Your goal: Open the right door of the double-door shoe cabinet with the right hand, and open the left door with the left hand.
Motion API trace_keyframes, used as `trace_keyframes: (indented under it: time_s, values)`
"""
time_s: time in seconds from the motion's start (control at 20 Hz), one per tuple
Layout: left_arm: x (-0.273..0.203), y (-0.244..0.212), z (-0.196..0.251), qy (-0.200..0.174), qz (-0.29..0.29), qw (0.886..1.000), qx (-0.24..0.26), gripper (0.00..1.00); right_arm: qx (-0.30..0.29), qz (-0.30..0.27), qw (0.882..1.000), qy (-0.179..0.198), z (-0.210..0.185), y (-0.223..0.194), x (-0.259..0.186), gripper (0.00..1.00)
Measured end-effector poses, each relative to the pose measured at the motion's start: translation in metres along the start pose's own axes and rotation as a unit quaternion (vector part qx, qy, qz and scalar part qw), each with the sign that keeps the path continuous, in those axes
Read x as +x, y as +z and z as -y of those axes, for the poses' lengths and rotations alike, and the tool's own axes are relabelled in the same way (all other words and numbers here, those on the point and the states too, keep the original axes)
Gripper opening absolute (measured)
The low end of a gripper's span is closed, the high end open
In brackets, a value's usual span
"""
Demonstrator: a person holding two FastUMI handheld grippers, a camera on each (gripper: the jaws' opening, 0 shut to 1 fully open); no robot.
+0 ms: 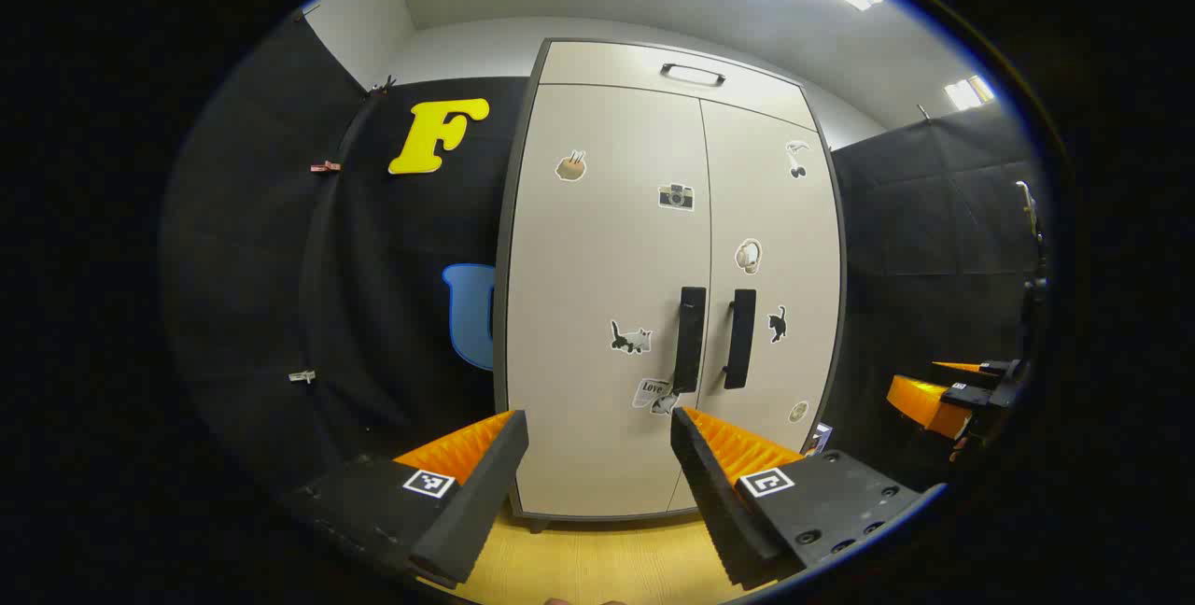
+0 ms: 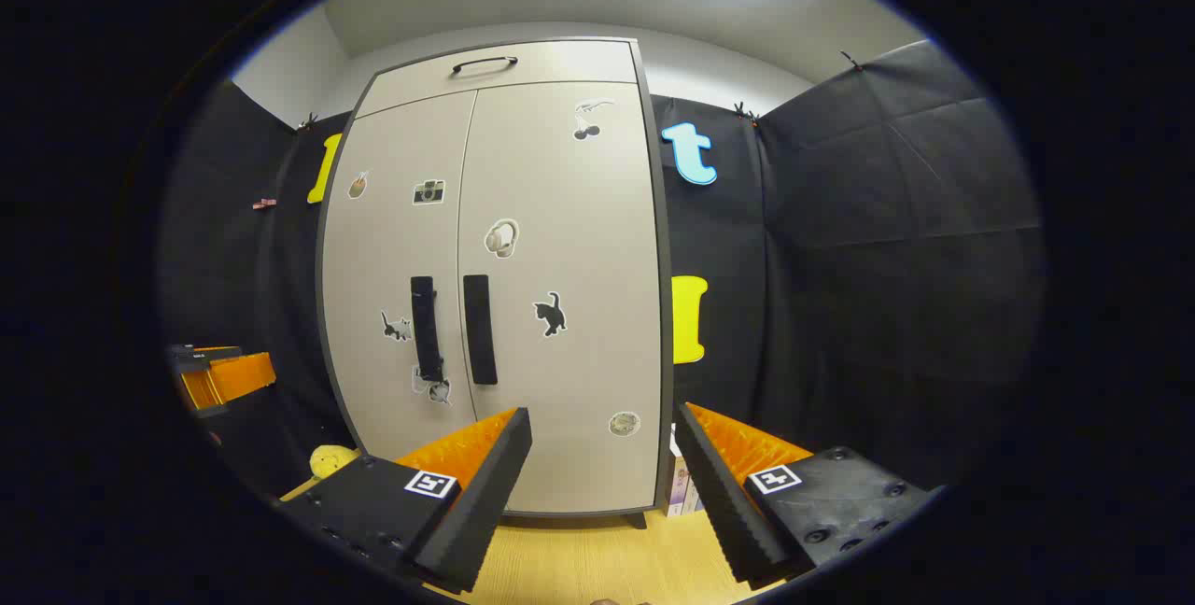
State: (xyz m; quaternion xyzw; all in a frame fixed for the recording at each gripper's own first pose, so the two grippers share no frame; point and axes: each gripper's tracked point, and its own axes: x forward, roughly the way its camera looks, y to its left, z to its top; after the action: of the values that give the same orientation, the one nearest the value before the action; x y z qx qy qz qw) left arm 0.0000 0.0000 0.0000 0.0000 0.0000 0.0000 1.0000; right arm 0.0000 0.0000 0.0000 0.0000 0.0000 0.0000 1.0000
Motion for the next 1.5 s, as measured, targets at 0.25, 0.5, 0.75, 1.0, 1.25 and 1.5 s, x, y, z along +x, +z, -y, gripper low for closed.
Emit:
trace_keyframes:
  time_s: [0.25,0.5,0.75,1.0,1.25,1.5]
  values:
    - [-0.001,-0.01,-0.007,0.004,-0.01,1.0,0.003,0.95,0.008,-0.011,1.0,0.005,-0.005,-0.006,0.003,0.97]
    - [-0.001,-0.012,-0.013,0.011,-0.01,1.0,-0.005,0.95,-0.002,-0.019,1.0,0.011,-0.01,-0.012,0.004,0.97]
    - [-0.001,-0.011,-0.016,0.015,-0.006,1.0,-0.006,0.95,0.005,-0.024,1.0,0.015,-0.013,-0.012,0.006,0.97]
    - [-0.001,-0.014,-0.015,0.013,-0.007,1.0,-0.009,0.95,0.002,-0.028,0.999,0.023,-0.018,-0.011,0.008,0.97]
    - [-0.001,-0.014,-0.016,0.011,-0.006,1.0,0.0,0.95,0.001,-0.029,0.999,0.041,-0.032,-0.002,0.016,0.97]
    - [-0.001,-0.021,-0.017,0.01,-0.015,1.0,-0.004,0.95,0.004,-0.028,0.997,0.068,-0.06,0.007,0.031,0.97]
